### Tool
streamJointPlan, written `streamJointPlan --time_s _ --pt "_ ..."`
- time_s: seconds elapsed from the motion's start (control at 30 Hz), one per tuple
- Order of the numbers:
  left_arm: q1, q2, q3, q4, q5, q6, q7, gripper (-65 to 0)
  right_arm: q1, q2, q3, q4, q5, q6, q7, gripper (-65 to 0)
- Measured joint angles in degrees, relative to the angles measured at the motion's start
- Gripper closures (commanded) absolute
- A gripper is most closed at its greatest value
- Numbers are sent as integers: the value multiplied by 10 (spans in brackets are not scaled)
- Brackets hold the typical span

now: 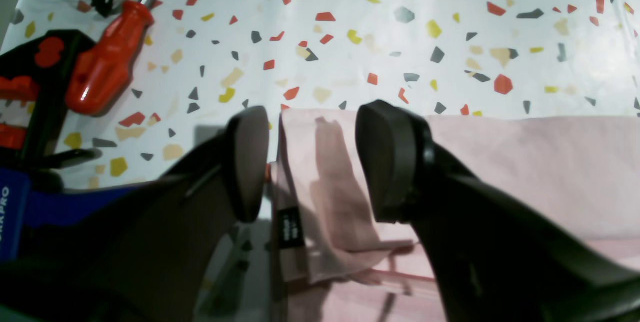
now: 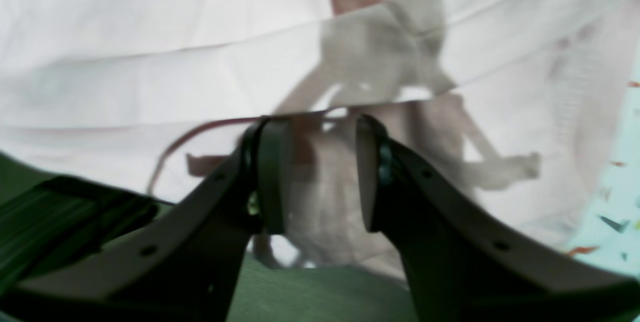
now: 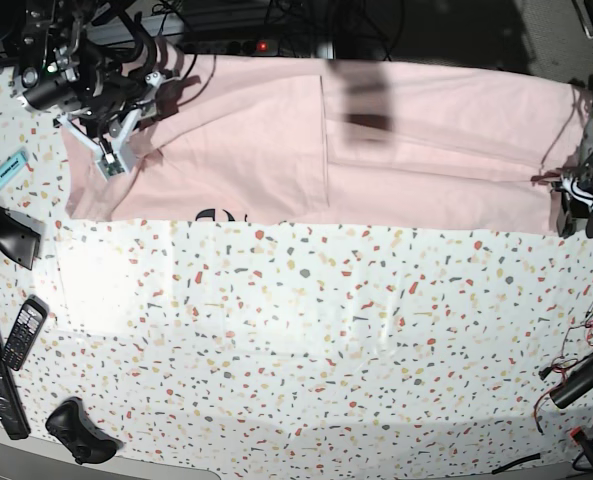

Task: Fold the T-shirt properly
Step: 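Grasp the opposite side edge with the left gripper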

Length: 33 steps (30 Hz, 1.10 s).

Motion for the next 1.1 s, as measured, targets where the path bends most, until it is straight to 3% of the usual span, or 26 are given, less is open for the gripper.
streamJointPlan --time_s 0.37,0.57,0.8,0.93,1.1 --pt "0 -1 0 0 0 0 8 -305 0 -2 0 0 176 18 2 -208" --pt "11 0 -46 0 -75 0 44 -305 2 -1 0 0 175 20 12 -208" --pt "52 -1 -95 -31 -73 13 29 -305 2 -1 0 0 175 20 43 -208" --pt "49 0 -93 -84 -145 -6 32 -305 2 -1 0 0 175 20 45 -208" --pt "41 0 -93 -136 -177 -26 30 -305 2 -1 0 0 175 20 45 -208"
